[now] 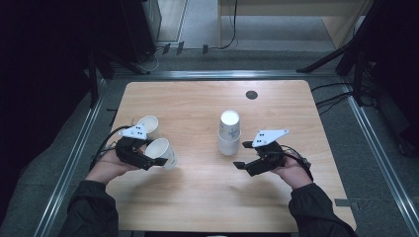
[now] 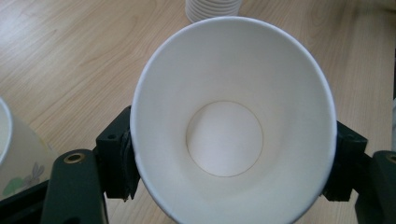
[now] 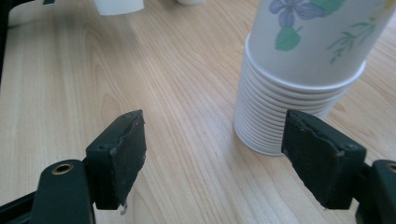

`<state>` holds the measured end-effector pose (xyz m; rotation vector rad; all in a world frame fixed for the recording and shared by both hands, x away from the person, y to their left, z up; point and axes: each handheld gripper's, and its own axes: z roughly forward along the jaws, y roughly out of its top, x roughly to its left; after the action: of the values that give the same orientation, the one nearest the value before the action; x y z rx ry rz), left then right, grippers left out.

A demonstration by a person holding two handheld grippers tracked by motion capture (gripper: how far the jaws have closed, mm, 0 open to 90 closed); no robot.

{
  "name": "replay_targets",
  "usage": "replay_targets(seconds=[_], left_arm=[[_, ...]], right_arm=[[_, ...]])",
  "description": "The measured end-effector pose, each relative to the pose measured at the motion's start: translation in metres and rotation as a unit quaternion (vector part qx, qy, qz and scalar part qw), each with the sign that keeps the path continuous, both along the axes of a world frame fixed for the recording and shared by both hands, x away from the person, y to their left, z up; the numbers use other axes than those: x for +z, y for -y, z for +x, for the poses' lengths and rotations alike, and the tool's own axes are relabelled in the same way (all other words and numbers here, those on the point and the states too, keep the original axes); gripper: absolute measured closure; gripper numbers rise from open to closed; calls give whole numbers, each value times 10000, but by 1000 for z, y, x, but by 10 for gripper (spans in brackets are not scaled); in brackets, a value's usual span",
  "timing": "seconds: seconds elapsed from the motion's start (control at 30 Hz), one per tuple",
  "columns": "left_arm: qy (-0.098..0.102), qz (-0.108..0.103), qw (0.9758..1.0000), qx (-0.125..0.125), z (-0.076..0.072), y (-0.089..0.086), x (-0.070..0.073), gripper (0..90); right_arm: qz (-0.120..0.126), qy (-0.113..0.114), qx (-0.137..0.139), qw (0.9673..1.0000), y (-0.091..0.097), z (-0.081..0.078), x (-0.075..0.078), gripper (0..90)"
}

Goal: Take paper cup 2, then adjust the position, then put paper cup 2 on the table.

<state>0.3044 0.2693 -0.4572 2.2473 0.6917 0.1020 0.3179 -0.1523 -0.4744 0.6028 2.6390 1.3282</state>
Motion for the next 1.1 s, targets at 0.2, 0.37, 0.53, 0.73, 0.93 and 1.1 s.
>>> replay_targets(seconds=[0.2, 0.37, 0.53, 0.73, 0.93, 1.1], left_arm=[[8, 141, 9998, 126, 0, -11, -5, 245], [-3, 216, 9995, 226, 2, -19, -9, 245], [-3, 240, 9992, 320, 3, -27, -13, 245], [6, 403, 9980, 483, 3, -39, -18, 245], [12, 594, 9965, 591, 4, -44, -23, 245], [22, 787, 9952, 572, 4, -44, -28, 244]], right_arm=[[0, 20, -90, 10000, 2, 1, 0, 223], [-30, 34, -88, 10000, 2, 1, -1, 223], [-43, 52, -100, 9999, 3, 2, -1, 223], [-81, 34, -117, 9999, 3, 2, -2, 223], [-50, 47, -140, 9999, 4, 3, -2, 223], [-69, 45, -166, 9998, 4, 3, -3, 223]])
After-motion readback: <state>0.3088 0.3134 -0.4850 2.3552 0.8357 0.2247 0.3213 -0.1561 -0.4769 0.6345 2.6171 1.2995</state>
